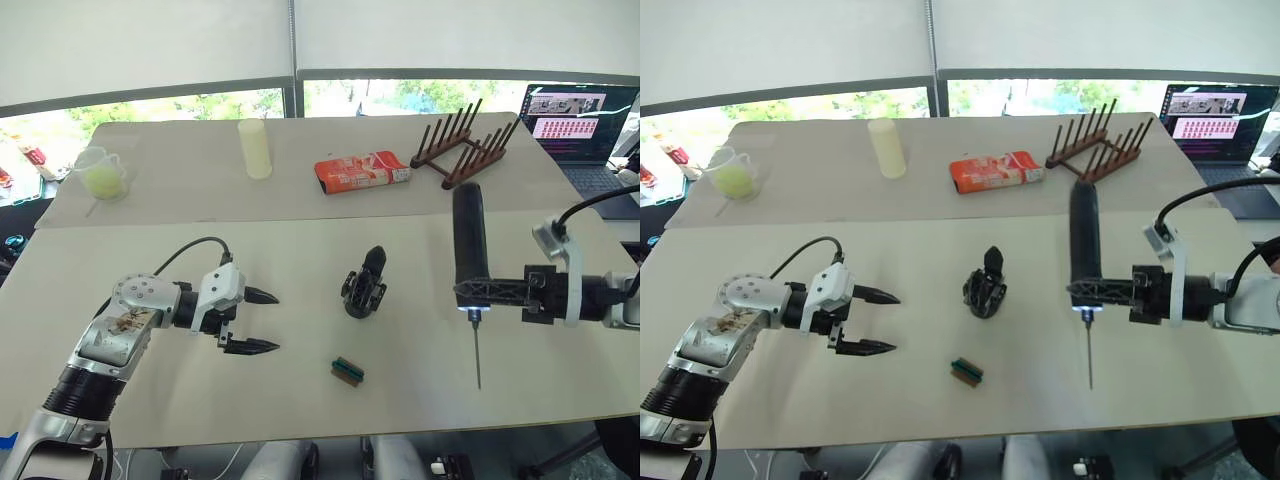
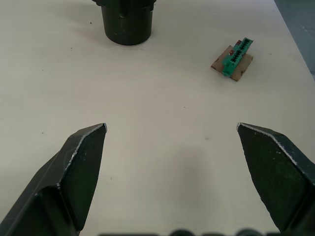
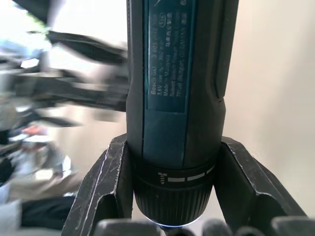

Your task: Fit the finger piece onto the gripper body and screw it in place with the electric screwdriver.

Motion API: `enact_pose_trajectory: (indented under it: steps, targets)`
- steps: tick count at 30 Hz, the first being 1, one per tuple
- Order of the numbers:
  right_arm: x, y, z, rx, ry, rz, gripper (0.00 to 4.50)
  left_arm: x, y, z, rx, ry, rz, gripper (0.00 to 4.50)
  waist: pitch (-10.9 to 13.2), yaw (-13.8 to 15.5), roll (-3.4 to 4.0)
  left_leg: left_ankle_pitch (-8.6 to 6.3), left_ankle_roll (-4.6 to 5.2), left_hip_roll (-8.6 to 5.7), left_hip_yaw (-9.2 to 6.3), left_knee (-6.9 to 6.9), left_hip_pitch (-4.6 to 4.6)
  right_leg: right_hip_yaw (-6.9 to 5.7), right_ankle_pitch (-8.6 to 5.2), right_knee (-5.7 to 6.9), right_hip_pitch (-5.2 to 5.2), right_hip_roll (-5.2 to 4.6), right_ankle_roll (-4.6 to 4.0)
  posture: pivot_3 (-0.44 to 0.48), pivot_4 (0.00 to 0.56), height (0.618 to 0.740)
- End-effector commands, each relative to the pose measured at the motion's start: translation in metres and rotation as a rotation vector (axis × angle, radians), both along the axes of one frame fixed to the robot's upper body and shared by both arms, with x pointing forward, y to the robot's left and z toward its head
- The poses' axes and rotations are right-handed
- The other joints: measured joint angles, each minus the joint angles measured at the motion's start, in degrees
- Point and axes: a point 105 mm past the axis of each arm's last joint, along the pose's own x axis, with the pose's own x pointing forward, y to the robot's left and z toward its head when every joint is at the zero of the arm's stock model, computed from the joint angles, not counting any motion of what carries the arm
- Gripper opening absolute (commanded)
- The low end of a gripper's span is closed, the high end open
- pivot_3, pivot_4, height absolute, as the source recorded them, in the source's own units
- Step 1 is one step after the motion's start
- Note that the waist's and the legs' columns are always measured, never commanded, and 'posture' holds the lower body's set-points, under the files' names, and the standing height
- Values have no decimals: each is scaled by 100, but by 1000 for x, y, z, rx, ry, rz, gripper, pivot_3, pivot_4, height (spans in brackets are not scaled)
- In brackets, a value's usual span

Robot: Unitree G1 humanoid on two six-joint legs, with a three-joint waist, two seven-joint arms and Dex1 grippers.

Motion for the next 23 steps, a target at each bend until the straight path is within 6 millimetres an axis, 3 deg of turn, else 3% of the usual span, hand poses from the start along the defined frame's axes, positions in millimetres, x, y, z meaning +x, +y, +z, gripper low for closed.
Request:
enact_pose_trajectory:
  steps: [1,3,5,10,12,18,23]
  targets:
    - [4,-13,-13,-79,7,-16,1896,3,1,12,-4,-48,-15,4500,1,-12,1,0,0,0,0,0,-3,-1,0,1,-5,0,0,0,150,740]
    - [6,-19,-18,-124,-4,-8,1896,3,3,14,-1,-47,-10,4500,4,-38,6,0,0,0,5,1,-9,0,0,1,-12,-1,0,0,150,740]
    - [8,-24,-20,-171,-48,19,2934,2,8,15,8,-31,-2,4500,3,-46,6,0,0,0,6,2,-7,0,0,-1,-8,-1,1,0,150,740]
    - [4,-45,8,-359,-356,232,4471,-6,33,26,28,63,51,4500,5,-38,8,0,0,0,5,0,-5,-5,0,3,-12,6,2,0,150,740]
    - [-6,-53,28,-404,-505,375,4471,-9,48,36,33,93,83,4500,6,-39,9,0,0,1,5,0,-7,-13,-1,3,-16,15,2,0,150,740]
    - [-28,-96,57,-522,-609,468,4471,-3,87,61,59,32,206,4500,11,-46,20,-23,-40,6,13,-6,33,-12,-1,-7,24,45,2,0,150,740]
    - [-33,-113,52,-568,-616,456,4471,-3,88,60,58,13,205,4500,11,-48,19,-25,-45,10,12,-15,43,-2,-2,-6,28,28,2,0,150,740]
